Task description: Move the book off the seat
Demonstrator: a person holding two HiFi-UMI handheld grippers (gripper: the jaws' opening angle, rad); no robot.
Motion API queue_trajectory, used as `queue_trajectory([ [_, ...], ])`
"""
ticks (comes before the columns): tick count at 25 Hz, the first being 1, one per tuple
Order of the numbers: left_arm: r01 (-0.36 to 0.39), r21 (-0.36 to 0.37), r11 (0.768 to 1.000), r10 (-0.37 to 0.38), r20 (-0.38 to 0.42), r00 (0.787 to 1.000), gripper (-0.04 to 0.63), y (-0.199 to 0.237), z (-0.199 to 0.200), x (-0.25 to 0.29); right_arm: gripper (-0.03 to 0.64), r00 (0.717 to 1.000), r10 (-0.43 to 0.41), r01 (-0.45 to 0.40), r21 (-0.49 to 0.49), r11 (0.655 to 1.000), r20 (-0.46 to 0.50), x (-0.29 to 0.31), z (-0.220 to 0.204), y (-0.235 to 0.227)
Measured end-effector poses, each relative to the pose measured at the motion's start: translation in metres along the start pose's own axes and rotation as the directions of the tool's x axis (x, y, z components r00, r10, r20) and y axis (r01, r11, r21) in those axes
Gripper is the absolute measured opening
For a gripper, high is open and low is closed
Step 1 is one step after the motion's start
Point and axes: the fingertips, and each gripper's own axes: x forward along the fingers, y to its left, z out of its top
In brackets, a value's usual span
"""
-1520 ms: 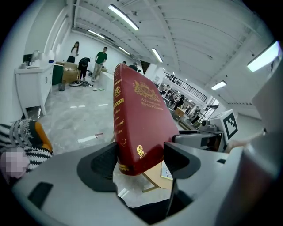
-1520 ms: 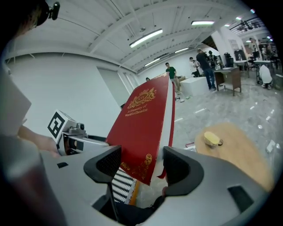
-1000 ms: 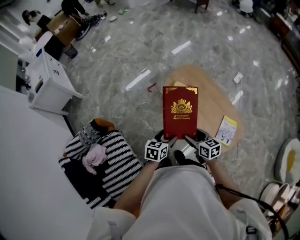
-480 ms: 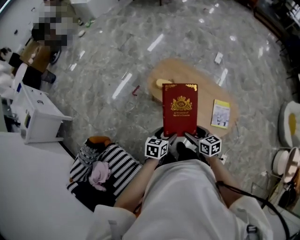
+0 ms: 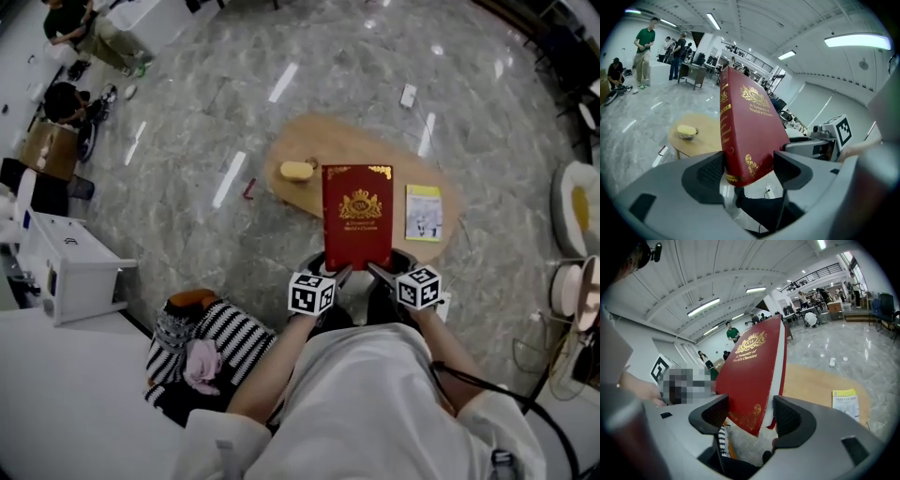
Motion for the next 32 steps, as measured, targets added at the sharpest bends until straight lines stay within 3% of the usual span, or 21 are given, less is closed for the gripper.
queue_trajectory([
  [6,-0.008,-0.013,1.000,0.008,-0.019,1.000,0.321,-0.048,0.011,0.067,0.316,0.999,0.014,-0.014,0.001,1.000,-0.041,-0.036,0.005,-0.074],
  [14,-0.018,-0.060,0.998,0.015,-0.039,0.999,0.321,-0.081,0.012,0.135,0.316,0.996,0.029,-0.027,0.023,0.999,-0.090,-0.056,0.002,-0.147],
  [20,-0.017,-0.043,0.999,0.015,-0.059,0.998,0.321,-0.085,0.014,0.195,0.316,0.993,0.023,-0.020,0.027,0.999,-0.117,-0.050,-0.005,-0.205],
  [25,-0.011,-0.069,0.998,0.004,-0.099,0.995,0.322,-0.085,0.011,0.258,0.315,0.988,0.014,-0.006,0.055,0.998,-0.155,-0.040,-0.015,-0.265],
  [32,0.005,-0.079,0.997,-0.018,-0.156,0.988,0.322,-0.082,-0.015,0.306,0.315,0.980,0.004,0.014,0.086,0.996,-0.199,-0.031,-0.047,-0.307],
])
